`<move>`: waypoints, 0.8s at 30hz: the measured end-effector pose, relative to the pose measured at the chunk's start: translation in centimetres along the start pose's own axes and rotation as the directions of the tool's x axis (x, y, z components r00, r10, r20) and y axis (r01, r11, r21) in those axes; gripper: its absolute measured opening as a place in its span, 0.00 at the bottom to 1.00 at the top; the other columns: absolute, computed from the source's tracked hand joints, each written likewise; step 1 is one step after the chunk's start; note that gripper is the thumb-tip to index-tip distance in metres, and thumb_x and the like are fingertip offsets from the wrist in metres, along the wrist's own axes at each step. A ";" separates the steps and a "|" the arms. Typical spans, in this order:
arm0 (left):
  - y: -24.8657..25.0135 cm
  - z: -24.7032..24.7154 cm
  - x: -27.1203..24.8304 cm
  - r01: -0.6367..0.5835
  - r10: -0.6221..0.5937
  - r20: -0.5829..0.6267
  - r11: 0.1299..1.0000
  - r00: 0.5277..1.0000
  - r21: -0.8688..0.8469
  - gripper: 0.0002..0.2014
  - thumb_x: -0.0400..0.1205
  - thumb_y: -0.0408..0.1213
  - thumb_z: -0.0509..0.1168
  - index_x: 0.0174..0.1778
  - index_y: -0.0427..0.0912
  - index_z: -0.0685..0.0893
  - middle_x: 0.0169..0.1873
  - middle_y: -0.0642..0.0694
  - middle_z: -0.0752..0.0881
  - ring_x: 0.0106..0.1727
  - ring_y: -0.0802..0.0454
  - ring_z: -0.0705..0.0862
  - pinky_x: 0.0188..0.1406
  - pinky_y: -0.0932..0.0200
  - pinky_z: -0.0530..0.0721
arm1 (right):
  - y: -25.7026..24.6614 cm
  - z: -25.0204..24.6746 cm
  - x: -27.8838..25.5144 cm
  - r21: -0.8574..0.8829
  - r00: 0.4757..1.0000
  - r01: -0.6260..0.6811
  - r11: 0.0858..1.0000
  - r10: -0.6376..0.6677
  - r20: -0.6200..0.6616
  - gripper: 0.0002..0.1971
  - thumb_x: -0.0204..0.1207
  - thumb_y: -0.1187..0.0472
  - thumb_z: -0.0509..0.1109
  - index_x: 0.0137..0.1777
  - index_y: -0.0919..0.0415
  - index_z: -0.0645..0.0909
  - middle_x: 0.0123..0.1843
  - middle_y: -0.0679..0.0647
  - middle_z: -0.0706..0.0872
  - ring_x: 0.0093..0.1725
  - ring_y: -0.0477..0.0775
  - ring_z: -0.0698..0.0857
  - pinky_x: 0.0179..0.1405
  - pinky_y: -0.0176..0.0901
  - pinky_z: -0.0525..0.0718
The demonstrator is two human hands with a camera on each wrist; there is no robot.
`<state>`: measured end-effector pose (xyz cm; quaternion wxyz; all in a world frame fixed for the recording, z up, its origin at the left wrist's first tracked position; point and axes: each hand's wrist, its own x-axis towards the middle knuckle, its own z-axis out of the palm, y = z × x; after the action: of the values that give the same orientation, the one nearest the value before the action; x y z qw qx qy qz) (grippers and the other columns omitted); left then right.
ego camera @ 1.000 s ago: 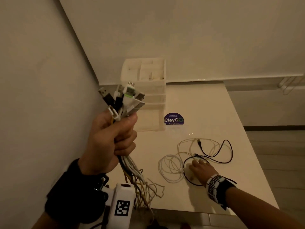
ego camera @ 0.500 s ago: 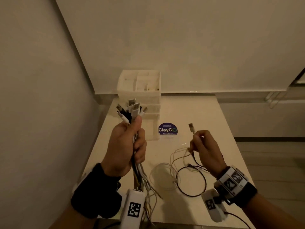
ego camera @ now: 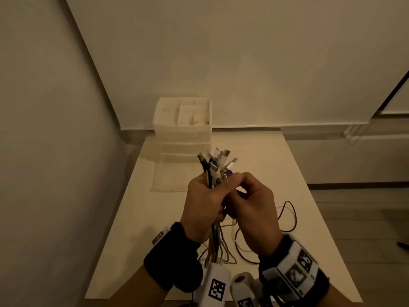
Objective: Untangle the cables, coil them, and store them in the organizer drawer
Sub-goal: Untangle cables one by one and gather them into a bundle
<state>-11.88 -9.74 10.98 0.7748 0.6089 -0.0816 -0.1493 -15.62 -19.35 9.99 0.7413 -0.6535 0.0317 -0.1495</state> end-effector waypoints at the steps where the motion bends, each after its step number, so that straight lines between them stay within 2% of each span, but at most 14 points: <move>1: -0.1 -0.1 0.0 0.009 -0.009 -0.015 1.000 1.000 0.024 0.10 0.80 0.42 0.69 0.37 0.40 0.82 0.18 0.48 0.67 0.14 0.57 0.62 0.15 0.68 0.63 | 0.2 0.1 -0.1 -0.033 1.000 0.011 0.999 -0.011 -0.005 0.02 0.80 0.72 0.67 0.46 0.71 0.78 0.31 0.61 0.85 0.23 0.50 0.80 0.22 0.38 0.77; 3: -0.3 -0.2 0.0 0.017 -0.016 -0.035 0.999 0.999 0.036 0.14 0.83 0.43 0.66 0.32 0.43 0.83 0.17 0.47 0.68 0.13 0.55 0.64 0.15 0.68 0.63 | 0.4 0.4 -0.3 -0.067 1.000 0.010 0.998 -0.012 -0.021 0.05 0.78 0.73 0.68 0.44 0.66 0.74 0.30 0.59 0.84 0.23 0.52 0.82 0.22 0.37 0.78; 6: -0.4 -0.6 0.0 0.011 -0.008 -0.054 0.998 0.999 0.054 0.25 0.85 0.51 0.59 0.20 0.49 0.78 0.14 0.49 0.67 0.13 0.55 0.63 0.16 0.67 0.62 | 0.7 0.4 0.0 -0.117 1.000 0.007 0.993 -0.007 0.005 0.14 0.77 0.67 0.72 0.45 0.57 0.67 0.32 0.57 0.82 0.24 0.53 0.82 0.23 0.38 0.79; 8: 0.0 -1.2 0.2 0.012 -0.010 -0.072 0.999 0.997 0.037 0.25 0.81 0.57 0.57 0.21 0.46 0.73 0.17 0.47 0.65 0.14 0.55 0.61 0.17 0.67 0.59 | 1.2 -0.2 0.2 -0.202 0.998 0.017 0.979 -0.005 0.058 0.15 0.75 0.62 0.74 0.46 0.55 0.67 0.34 0.56 0.81 0.26 0.51 0.79 0.26 0.38 0.77; 10: 0.7 -2.5 1.0 -0.021 0.016 -0.113 0.999 0.993 -0.037 0.23 0.78 0.59 0.57 0.26 0.44 0.73 0.21 0.44 0.69 0.17 0.55 0.62 0.18 0.66 0.57 | 1.9 -1.5 0.2 -0.286 0.988 0.025 0.958 0.019 0.150 0.10 0.77 0.62 0.73 0.46 0.58 0.72 0.34 0.54 0.81 0.29 0.48 0.78 0.30 0.37 0.76; 12: 1.6 -4.2 2.0 -0.113 0.099 -0.180 0.991 0.979 -0.070 0.22 0.76 0.59 0.58 0.27 0.44 0.74 0.24 0.45 0.77 0.18 0.55 0.68 0.17 0.66 0.62 | 2.9 -3.0 0.0 -0.342 0.968 0.028 0.939 0.059 0.242 0.04 0.80 0.63 0.69 0.44 0.61 0.79 0.31 0.51 0.82 0.29 0.44 0.79 0.31 0.35 0.76; 14: 2.5 -5.9 2.6 -0.197 0.178 -0.222 0.978 0.958 -0.065 0.21 0.77 0.59 0.57 0.28 0.44 0.75 0.25 0.44 0.82 0.22 0.51 0.78 0.20 0.60 0.75 | 4.2 -4.3 0.1 -0.376 0.955 0.035 0.926 0.081 0.287 0.07 0.81 0.65 0.67 0.43 0.63 0.84 0.27 0.49 0.81 0.27 0.41 0.78 0.31 0.32 0.75; 16: 3.3 -6.8 2.7 -0.235 0.207 -0.226 0.967 0.952 -0.101 0.22 0.77 0.59 0.55 0.29 0.44 0.75 0.23 0.44 0.82 0.31 0.43 0.87 0.32 0.47 0.87 | 5.4 -5.3 0.4 -0.395 0.951 0.035 0.918 0.091 0.296 0.08 0.82 0.66 0.67 0.42 0.63 0.86 0.26 0.47 0.80 0.27 0.40 0.77 0.32 0.32 0.75; 17: 3.7 -7.0 2.5 -0.241 0.206 -0.219 0.960 0.954 -0.144 0.22 0.77 0.59 0.55 0.28 0.44 0.74 0.21 0.45 0.80 0.33 0.41 0.89 0.37 0.40 0.89 | 6.0 -5.6 0.6 -0.413 0.949 0.033 0.910 0.101 0.299 0.09 0.81 0.66 0.67 0.42 0.63 0.86 0.26 0.45 0.80 0.28 0.40 0.77 0.32 0.31 0.75; 18: 4.0 -7.1 2.3 -0.242 0.204 -0.207 0.953 0.957 -0.184 0.21 0.77 0.59 0.55 0.28 0.45 0.74 0.20 0.46 0.77 0.30 0.41 0.88 0.38 0.37 0.89 | 6.6 -5.9 0.9 -0.432 0.948 0.025 0.902 0.116 0.297 0.09 0.81 0.66 0.67 0.41 0.63 0.86 0.26 0.44 0.80 0.28 0.40 0.78 0.32 0.31 0.76; 19: 4.2 -7.3 2.1 -0.246 0.204 -0.199 0.946 0.958 -0.210 0.21 0.77 0.60 0.54 0.29 0.45 0.72 0.19 0.47 0.73 0.24 0.44 0.85 0.35 0.38 0.88 | 7.2 -6.2 1.2 -0.455 0.947 0.021 0.890 0.128 0.294 0.09 0.80 0.65 0.68 0.39 0.62 0.86 0.26 0.43 0.81 0.28 0.40 0.79 0.32 0.30 0.76; 21: 4.7 -7.7 1.8 -0.276 0.228 -0.223 0.937 0.948 -0.216 0.22 0.81 0.60 0.51 0.32 0.46 0.69 0.19 0.50 0.66 0.15 0.53 0.70 0.23 0.52 0.83 | 8.3 -6.8 1.8 -0.517 0.944 0.047 0.854 0.132 0.304 0.09 0.79 0.61 0.70 0.37 0.60 0.86 0.27 0.43 0.83 0.29 0.39 0.80 0.33 0.30 0.77; 23: 5.3 -8.4 1.7 -0.329 0.271 -0.272 0.923 0.923 -0.197 0.23 0.86 0.59 0.47 0.33 0.48 0.69 0.20 0.52 0.63 0.15 0.57 0.60 0.17 0.67 0.68 | 9.7 -7.5 2.3 -0.620 0.924 0.131 0.774 0.132 0.360 0.10 0.79 0.58 0.70 0.37 0.59 0.84 0.28 0.43 0.82 0.30 0.39 0.79 0.35 0.27 0.75; 24: 5.8 -9.0 1.7 -0.355 0.293 -0.292 0.916 0.911 -0.190 0.23 0.87 0.59 0.46 0.33 0.48 0.68 0.19 0.53 0.63 0.15 0.58 0.58 0.17 0.69 0.62 | 10.6 -8.1 2.4 -0.666 0.907 0.174 0.726 0.144 0.395 0.11 0.80 0.57 0.69 0.37 0.59 0.82 0.28 0.44 0.81 0.29 0.40 0.77 0.34 0.28 0.74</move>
<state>-6.79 -0.77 14.25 0.8601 0.5034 -0.0622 0.0537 -13.36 -26.68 -1.19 0.4336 -0.8974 -0.0806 0.0111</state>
